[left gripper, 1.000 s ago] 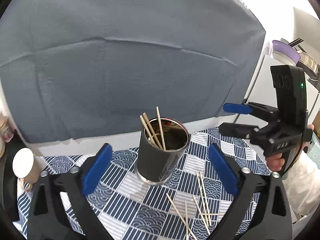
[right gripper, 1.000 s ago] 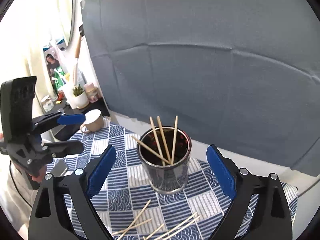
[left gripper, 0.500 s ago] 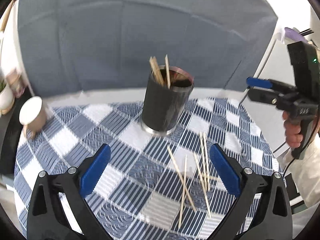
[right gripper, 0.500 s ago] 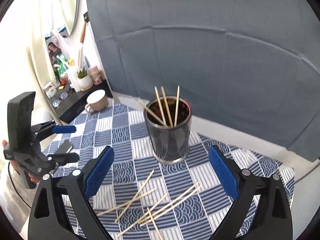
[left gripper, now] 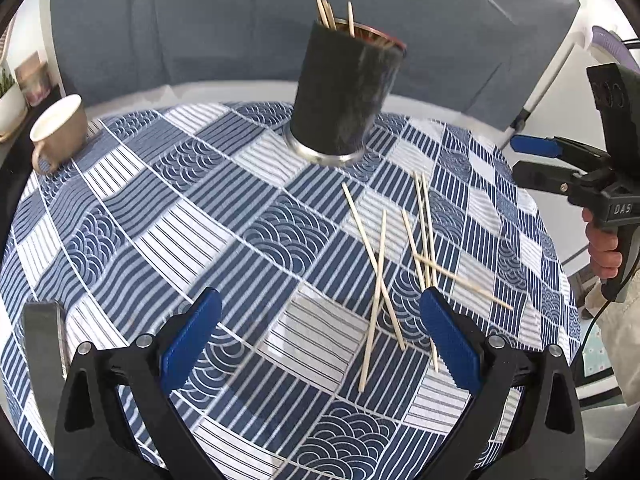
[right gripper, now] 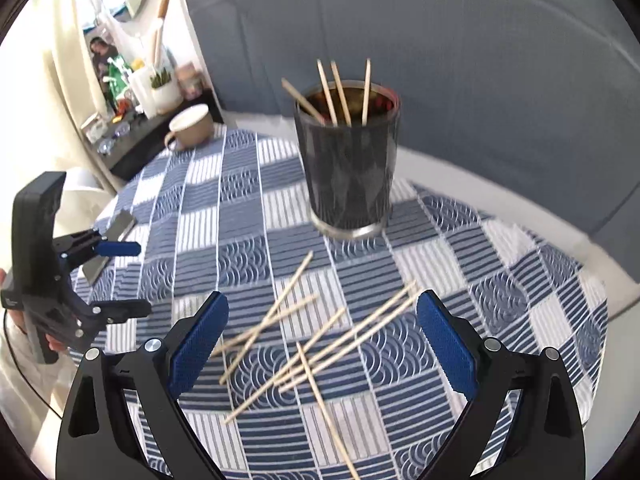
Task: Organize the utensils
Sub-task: 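Move both open tools down to the remaining sticks on the cloth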
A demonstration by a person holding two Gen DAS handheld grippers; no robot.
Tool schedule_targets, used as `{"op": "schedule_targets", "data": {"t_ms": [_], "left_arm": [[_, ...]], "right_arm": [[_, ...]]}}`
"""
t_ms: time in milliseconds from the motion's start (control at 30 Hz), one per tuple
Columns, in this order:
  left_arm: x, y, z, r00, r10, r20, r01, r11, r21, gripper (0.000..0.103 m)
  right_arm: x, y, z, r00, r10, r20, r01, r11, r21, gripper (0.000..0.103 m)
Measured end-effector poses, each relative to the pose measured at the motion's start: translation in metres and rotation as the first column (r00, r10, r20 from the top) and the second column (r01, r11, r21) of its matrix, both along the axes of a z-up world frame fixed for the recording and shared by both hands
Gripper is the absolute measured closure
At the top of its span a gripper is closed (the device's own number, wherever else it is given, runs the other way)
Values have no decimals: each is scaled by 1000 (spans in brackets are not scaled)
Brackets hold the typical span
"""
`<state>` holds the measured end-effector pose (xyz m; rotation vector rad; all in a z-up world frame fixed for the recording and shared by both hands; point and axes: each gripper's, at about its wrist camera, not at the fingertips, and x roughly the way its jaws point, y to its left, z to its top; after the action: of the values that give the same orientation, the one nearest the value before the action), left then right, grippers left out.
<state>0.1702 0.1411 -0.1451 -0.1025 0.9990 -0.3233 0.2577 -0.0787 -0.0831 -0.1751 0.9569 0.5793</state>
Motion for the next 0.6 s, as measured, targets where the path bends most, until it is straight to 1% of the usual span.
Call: {"op": "schedule_targets", "data": {"t_ms": [167,367,600], "left_arm": [[5,-9,-20,998,-34,-52,33,999,-13,6],[17,-27,-41,992,-89,-95,91,996,19,6],[32,-39,-60,982,-124,-142,133,989,58,6]], "right_arm": [[-4,-4,-28,999,-9,-50,7,999,-35,12],[-6,-12,-60,993,-32,-113,24,997,-69,12],[-6,-18,-92,983,-56,-176,35,992,-122,12]]}}
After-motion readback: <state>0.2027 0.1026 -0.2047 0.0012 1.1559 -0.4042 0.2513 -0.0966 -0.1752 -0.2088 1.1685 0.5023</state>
